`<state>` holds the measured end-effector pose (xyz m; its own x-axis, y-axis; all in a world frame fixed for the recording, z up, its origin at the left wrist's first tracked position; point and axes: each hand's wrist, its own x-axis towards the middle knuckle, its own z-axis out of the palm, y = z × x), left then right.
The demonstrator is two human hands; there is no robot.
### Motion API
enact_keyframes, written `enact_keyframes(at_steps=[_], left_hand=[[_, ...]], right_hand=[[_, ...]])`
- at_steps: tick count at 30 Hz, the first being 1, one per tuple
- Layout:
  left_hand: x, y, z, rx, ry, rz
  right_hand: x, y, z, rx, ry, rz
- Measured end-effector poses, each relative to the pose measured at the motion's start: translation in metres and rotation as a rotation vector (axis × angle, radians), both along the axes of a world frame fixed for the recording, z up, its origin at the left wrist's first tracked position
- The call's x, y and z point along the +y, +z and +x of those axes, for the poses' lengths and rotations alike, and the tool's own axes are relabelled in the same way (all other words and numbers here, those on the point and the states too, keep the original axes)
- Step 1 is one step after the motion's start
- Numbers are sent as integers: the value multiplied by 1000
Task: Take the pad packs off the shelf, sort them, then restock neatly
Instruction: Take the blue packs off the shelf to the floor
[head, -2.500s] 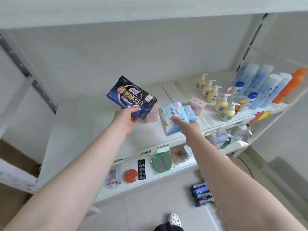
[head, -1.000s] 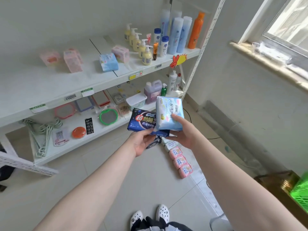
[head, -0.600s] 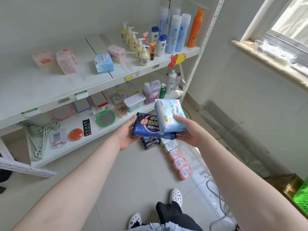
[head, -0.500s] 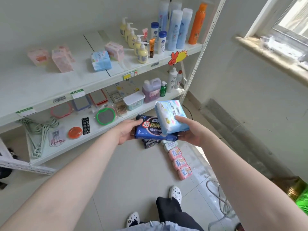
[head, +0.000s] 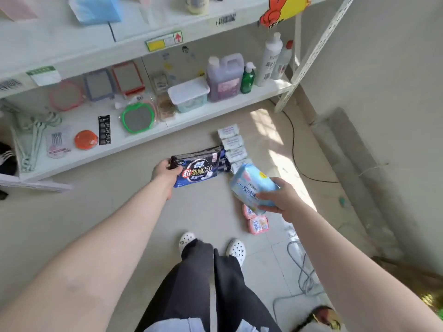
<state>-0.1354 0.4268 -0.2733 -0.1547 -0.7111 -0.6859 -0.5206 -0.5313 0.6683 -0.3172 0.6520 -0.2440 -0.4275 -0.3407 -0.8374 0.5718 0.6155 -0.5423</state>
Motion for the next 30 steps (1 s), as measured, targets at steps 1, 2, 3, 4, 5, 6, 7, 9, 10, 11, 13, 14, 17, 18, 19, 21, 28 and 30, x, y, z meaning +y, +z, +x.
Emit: enact_keyframes(at_steps=[1,2,3,4,5,6,7,9,10,11,13,14,17,18,19,21,28,30], left_hand=[[-1,-16,-3,-22,2,-31],[-2,-35,-7,-38,3,-45],[-4,-56,-13,-45,-5,-44],[-6,-82,-19,-44,-16,-38],[-9,-109,-24,-45,-28,-22],[-10,-139,-29,-47,-43,-8],[-12,-172,-33,-50,-62,10],[-12,-240,-38,-52,-77,39],[-11,-274,-41,-53,-71,51],[-11,-306,-44,-60,-63,65],[-10,-369,-46,-65,-33,101],[-9,-398,-46,-60,-30,118],[-6,-475,-46,-47,-68,154],[-6,-496,-46,-37,-68,164],[-8,-515,-47,-24,-64,176],[-10,-547,-52,4,-71,177],[-9,-587,-58,47,-102,175],[-9,-585,-62,65,-57,173]], right_hand=[[-6,-18,2,-5,24,27],[-11,-39,6,-2,34,56],[-16,-63,9,13,44,84],[-20,-91,13,34,66,107],[-23,-122,17,49,96,129],[-26,-153,23,61,118,146],[-29,-186,28,77,130,156],[-34,-255,37,156,193,185],[-36,-288,40,205,242,191],[-39,-321,43,251,297,194],[-43,-384,47,350,408,174],[-45,-414,49,394,454,168],[-53,-492,53,457,522,185],[-55,-515,54,465,526,183],[-58,-535,55,475,527,179],[-59,-571,58,476,489,142],[-65,-611,76,290,48,-70],[-69,-610,78,201,-86,-34]])
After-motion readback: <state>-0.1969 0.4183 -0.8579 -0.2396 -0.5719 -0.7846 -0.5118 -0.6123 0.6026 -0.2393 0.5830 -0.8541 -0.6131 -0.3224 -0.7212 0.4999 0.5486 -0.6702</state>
